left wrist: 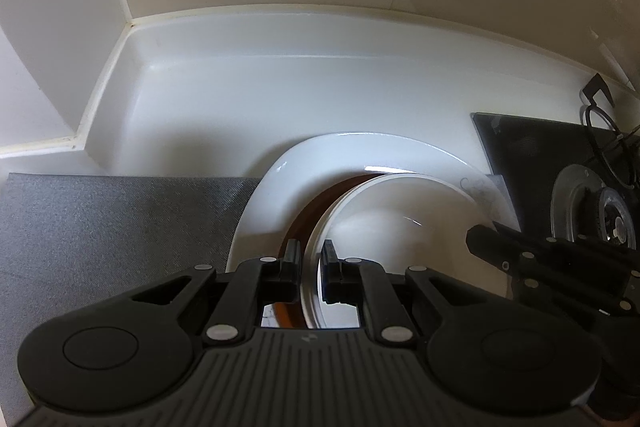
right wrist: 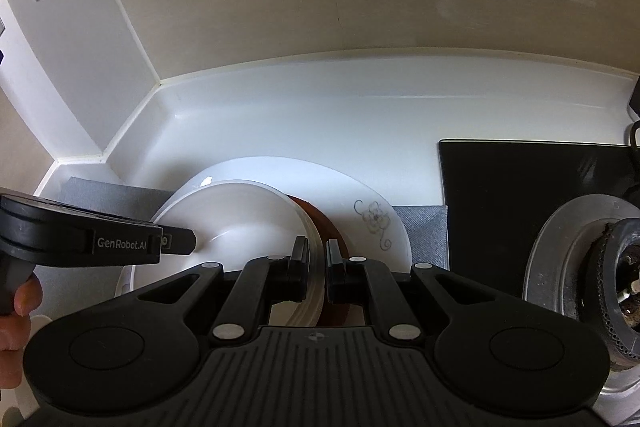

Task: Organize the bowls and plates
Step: 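Lower the cream bowl onto the orange plate and open both grippers, then withdraw both grippers and move them toward the teal swirl bowl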

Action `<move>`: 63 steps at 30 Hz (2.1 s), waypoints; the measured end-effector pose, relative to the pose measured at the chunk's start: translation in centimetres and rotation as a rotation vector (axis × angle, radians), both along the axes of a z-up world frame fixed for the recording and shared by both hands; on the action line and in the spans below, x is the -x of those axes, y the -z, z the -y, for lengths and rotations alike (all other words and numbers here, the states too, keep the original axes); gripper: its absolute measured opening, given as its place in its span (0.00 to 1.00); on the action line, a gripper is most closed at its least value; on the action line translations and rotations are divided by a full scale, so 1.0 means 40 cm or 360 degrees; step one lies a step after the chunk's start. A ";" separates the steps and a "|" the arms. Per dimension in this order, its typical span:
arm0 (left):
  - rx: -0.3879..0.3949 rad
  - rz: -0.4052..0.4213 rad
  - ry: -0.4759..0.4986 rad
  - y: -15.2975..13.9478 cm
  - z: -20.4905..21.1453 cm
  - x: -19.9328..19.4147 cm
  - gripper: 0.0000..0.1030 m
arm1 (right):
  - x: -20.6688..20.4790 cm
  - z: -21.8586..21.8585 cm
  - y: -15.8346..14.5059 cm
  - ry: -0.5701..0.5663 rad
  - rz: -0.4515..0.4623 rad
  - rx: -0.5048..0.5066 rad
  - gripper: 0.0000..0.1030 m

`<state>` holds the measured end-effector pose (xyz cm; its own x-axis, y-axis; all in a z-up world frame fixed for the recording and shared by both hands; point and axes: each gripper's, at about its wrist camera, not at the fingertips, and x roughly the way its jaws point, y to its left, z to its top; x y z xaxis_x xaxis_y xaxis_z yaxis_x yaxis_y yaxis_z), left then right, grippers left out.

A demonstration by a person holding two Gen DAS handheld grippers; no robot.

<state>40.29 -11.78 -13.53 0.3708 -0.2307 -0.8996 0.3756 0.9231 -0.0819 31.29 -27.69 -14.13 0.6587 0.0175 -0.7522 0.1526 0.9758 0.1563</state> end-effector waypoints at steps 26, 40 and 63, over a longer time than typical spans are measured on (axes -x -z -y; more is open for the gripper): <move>0.0181 0.0305 0.0026 -0.172 -0.072 0.136 1.00 | 0.199 -0.011 -0.129 0.0173 0.0299 0.0094 0.80; 0.0229 0.0500 0.0182 -0.287 -0.164 0.390 1.00 | 0.438 -0.167 -0.184 0.0221 0.0381 0.0103 0.87; 0.0081 0.0655 -0.0010 -0.297 -0.516 0.767 1.00 | 0.751 -0.433 -0.232 -0.0045 0.0513 0.0429 0.92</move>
